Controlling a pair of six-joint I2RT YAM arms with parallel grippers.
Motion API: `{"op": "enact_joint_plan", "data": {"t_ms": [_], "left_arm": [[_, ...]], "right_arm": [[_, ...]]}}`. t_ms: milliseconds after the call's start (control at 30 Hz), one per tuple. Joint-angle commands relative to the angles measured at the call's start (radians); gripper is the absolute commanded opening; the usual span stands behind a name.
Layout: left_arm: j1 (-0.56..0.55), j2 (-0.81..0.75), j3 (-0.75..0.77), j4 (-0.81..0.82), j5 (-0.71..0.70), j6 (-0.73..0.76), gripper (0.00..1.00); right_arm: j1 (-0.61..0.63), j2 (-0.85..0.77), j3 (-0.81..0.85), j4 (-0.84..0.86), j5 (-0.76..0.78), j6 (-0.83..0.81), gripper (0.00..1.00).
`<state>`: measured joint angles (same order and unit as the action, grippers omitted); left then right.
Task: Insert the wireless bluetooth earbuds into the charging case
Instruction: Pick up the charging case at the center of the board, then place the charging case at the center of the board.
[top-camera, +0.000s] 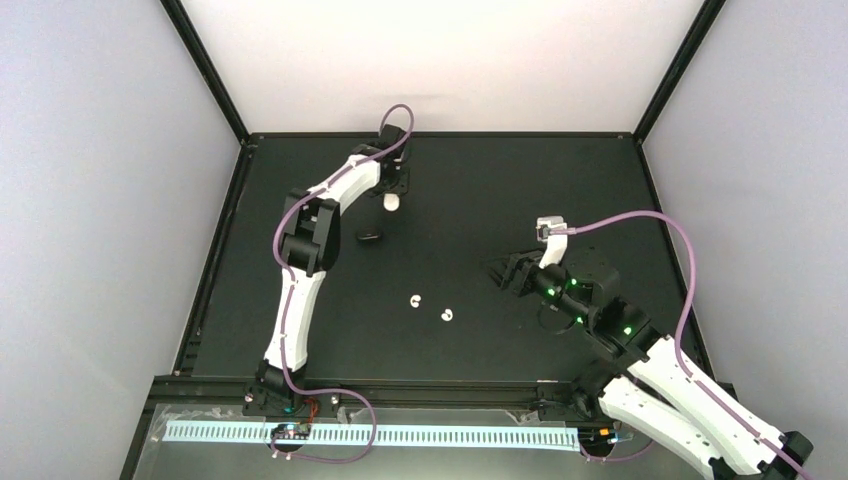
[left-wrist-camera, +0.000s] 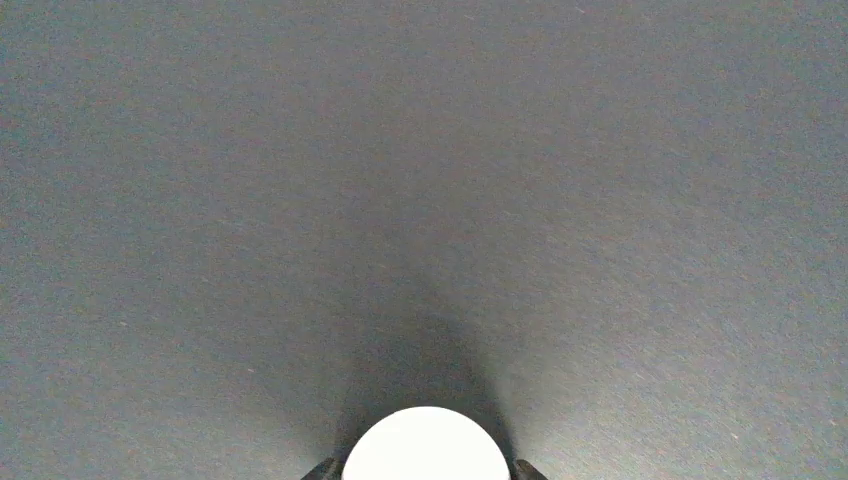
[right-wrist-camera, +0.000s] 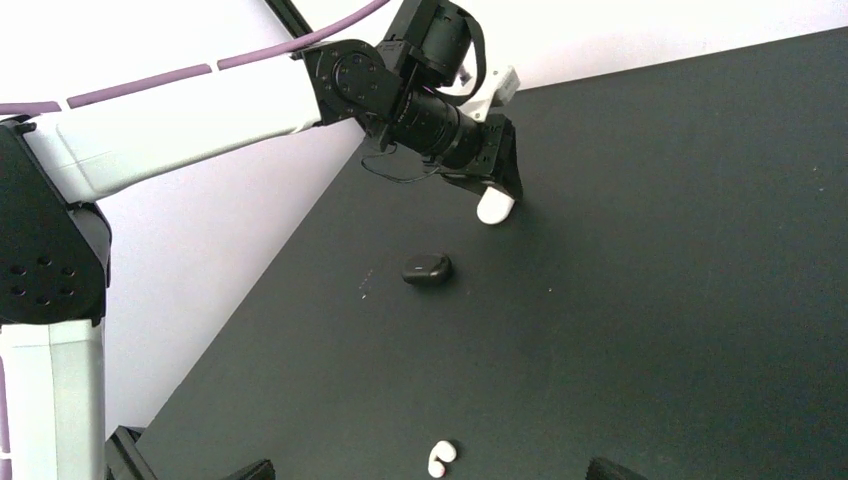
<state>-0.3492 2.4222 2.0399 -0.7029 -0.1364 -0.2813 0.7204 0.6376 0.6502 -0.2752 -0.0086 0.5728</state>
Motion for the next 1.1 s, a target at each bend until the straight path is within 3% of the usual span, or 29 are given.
{"op": "enact_joint_plan", "data": {"t_ms": [0,233,500,767,1067], "left_arm": [[-0.058,-0.088,-0.034,-0.036,-0.028,0.088,0.39],[-0.167,-0.326,-0.295,0.091,0.051,0.22,0.39],[-0.425,-0.48,-0.568,0.226,0.07,0.501,0.4],[-0.57,-0.456,-0.59,0.225,0.082,0.627,0.4],[-0.626,-0.401,-0.611,0.22,0.121,0.675,0.43]], "right_arm": [[0.0,-0.029,0.009,-0.014,0.026,-0.024,0.81],[0.001,-0.085,0.001,-0.06,0.064,-0.034,0.81],[0.001,-0.225,0.033,-0.21,0.138,-0.053,0.81],[0.001,-0.384,0.114,-0.343,0.177,-0.069,0.82],[0.001,-0.43,0.127,-0.399,0.205,-0.065,0.82]]}}
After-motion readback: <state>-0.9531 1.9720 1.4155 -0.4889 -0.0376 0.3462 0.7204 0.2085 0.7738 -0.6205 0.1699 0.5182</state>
